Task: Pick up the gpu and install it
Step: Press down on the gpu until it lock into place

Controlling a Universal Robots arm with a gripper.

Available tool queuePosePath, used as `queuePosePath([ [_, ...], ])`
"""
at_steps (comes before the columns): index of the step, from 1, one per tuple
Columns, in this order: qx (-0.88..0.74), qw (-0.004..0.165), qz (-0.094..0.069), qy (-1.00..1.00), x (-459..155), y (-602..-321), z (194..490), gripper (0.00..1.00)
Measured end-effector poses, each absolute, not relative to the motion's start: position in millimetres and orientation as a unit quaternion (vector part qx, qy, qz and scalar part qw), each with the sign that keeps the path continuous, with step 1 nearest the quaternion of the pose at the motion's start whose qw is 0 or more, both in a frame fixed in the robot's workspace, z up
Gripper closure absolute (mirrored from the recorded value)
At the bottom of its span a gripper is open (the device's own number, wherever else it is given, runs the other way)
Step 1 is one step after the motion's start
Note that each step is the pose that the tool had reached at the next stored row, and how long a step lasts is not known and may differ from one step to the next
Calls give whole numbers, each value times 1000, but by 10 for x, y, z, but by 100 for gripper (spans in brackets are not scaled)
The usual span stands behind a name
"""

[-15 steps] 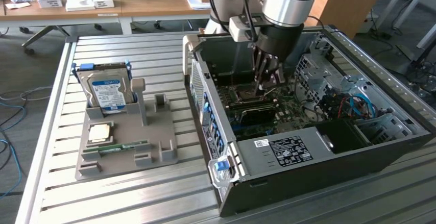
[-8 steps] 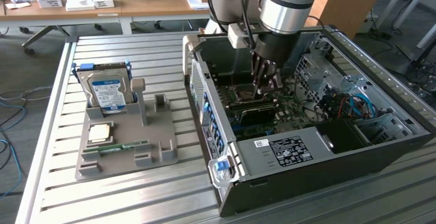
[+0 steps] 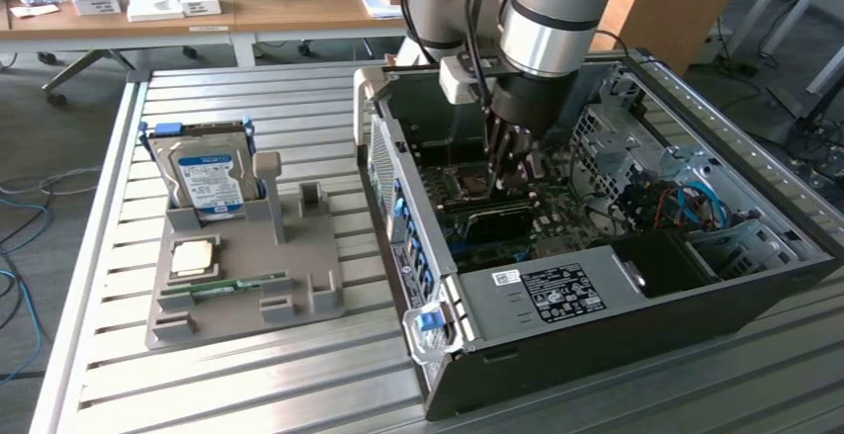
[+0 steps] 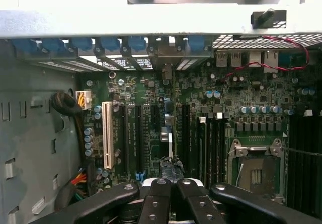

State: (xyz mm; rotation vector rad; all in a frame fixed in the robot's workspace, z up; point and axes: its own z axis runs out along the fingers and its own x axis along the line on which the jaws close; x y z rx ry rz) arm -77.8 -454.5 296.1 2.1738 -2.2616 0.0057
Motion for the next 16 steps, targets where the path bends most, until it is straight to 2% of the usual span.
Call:
queuePosePath([
  [16,693,1,0,-721,-779,-4469,2770,89],
])
